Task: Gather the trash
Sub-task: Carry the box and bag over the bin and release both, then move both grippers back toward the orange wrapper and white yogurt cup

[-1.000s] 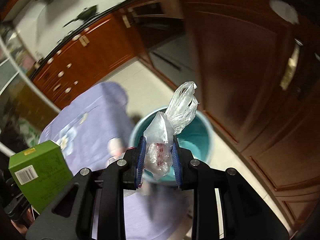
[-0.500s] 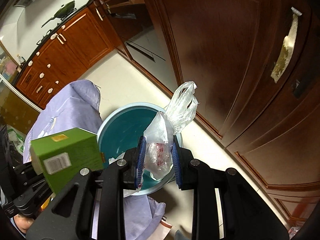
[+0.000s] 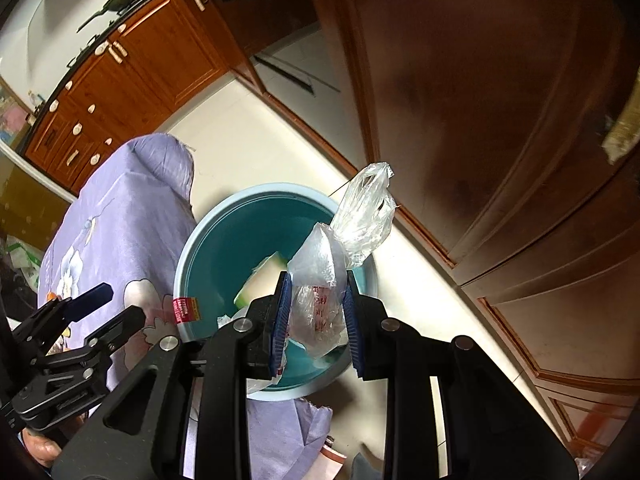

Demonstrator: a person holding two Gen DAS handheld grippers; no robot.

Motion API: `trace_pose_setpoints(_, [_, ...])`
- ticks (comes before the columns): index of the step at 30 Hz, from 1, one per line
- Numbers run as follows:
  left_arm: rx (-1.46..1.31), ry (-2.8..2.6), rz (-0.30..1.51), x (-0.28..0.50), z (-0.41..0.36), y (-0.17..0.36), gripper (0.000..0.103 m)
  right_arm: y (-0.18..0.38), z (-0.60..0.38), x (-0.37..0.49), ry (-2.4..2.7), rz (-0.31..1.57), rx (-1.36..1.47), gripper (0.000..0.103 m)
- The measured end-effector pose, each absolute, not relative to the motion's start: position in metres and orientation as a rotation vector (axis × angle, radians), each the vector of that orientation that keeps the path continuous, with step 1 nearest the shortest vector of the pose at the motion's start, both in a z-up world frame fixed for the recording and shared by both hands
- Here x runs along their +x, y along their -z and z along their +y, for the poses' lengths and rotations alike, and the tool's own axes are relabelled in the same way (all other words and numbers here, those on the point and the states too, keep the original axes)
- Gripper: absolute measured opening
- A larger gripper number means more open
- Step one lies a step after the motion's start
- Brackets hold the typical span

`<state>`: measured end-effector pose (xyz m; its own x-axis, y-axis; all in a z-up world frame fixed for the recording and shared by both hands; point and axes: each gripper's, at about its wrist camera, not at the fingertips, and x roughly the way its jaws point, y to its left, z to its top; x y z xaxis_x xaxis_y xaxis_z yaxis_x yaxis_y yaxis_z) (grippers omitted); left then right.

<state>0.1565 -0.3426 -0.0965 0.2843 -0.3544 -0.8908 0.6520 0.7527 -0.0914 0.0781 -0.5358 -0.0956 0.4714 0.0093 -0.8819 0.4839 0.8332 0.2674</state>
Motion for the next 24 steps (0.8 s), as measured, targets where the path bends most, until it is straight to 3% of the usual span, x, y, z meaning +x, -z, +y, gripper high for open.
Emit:
trace_pose_setpoints(4, [0.298,0.659,1.077,0.157,-0.328,0.091,0.087,0.098,-0.525,0.087,0.269,1.070,0.527,0.036])
trace_pose_setpoints(6, [0.292,0.647,1.062,0.153,-0.324,0.085,0.093,0.100,-0.522,0.089,0.259,1.077,0.545,0.065])
trace_pose_setpoints(10, [0.282,0.636,1.055,0.148,-0.315,0.078,0.095,0.097,-0.518,0.088,0.267,1.074,0.545,0.074])
trace_pose_setpoints(24, [0.236,0.597,1.018,0.110,-0.259,0.044,0.097,0.070,-0.474,0.072,0.250,1.070,0.519,0.081])
